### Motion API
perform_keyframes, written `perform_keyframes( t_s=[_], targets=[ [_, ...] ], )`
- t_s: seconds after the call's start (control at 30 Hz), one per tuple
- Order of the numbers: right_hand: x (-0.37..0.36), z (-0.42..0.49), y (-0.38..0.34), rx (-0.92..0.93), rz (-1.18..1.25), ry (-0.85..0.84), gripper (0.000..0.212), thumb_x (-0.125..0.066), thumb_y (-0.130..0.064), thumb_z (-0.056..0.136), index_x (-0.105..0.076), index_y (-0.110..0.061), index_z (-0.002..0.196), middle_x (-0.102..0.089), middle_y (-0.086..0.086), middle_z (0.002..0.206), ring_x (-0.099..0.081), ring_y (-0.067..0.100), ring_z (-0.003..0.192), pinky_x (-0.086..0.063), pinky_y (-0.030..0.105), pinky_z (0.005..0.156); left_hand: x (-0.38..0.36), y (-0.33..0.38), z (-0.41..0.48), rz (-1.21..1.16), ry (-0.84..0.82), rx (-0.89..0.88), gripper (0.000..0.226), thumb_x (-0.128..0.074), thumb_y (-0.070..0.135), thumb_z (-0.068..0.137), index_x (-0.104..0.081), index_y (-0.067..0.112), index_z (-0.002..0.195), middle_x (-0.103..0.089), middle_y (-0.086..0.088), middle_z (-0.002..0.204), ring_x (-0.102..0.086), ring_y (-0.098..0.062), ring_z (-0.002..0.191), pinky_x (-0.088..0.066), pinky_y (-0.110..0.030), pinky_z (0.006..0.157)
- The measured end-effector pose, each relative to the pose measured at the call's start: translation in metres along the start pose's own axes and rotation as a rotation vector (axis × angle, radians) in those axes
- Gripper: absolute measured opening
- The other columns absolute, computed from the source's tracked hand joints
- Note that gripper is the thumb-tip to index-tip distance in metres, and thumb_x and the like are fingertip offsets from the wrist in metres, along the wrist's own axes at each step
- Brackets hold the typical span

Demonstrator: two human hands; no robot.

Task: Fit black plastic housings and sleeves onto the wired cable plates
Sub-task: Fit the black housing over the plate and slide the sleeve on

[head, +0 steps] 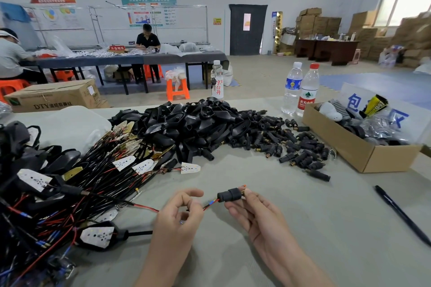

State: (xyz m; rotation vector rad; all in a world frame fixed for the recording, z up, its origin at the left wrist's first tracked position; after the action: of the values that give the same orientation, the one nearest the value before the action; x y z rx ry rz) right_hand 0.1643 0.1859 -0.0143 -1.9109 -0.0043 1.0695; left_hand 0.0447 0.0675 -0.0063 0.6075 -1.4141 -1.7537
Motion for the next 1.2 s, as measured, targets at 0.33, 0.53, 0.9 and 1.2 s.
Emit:
perform_keyframes(
  t_s=[0.33,0.53,0.9,1.2],
  targets=[
    [-0.002,-0.001,-0.001,0.006,-0.015,-0.005,0.022,-0.051,-0.013,0.099,-0.062,0.006,0.107,-0.072,0.029,0.096,-0.075,0.027,0.075,-0.060,0.024,0.062,-0.002,-0.005,0.001,-0.069,-0.018,0.041,0.026,-0.057,0.049,0.066,-0.053,0.024,0.058,-0.071,0.006,0.089,-0.051,-0.016,0.062,-0.039,-0.036,0.065],
    [-0.004,-0.003,-0.002,0.016,-0.067,-0.021,0.021,-0.050,-0.013,0.100,-0.061,0.004,0.106,-0.074,0.025,0.092,-0.075,0.026,0.075,-0.059,0.024,0.062,0.001,-0.006,0.003,-0.052,-0.033,0.039,0.016,-0.058,0.031,0.084,-0.070,0.025,0.075,-0.070,-0.005,0.084,-0.060,-0.013,0.070,-0.047,-0.023,0.069],
    [-0.005,-0.004,0.004,-0.026,0.026,-0.019,0.026,-0.050,-0.009,0.101,-0.061,0.014,0.108,-0.073,0.027,0.091,-0.075,0.024,0.073,-0.059,0.020,0.059,-0.004,-0.010,-0.001,0.046,0.104,-0.080,0.025,-0.059,0.033,0.090,-0.055,0.021,0.068,-0.062,0.008,0.066,-0.052,-0.009,0.061,-0.039,-0.017,0.058],
    [-0.010,-0.006,0.010,-0.026,-0.025,-0.071,0.020,-0.047,-0.006,0.101,-0.061,0.008,0.100,-0.073,0.028,0.092,-0.075,0.027,0.075,-0.059,0.022,0.063,-0.007,-0.013,-0.002,0.033,0.015,-0.055,0.029,-0.061,0.039,0.092,-0.056,0.019,0.072,-0.055,-0.004,0.062,-0.050,-0.013,0.060,-0.039,-0.023,0.058]
  ],
)
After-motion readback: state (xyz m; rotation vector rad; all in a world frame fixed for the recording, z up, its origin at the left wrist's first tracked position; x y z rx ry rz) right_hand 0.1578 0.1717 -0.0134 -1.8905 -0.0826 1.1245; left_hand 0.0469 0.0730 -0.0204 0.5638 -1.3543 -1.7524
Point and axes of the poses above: each hand's wrist, its own z-axis towards the middle knuckle, its own x-axis out of the back of the hand, y = z × x, the point moved 2 cm from there along z, towards the middle knuckle
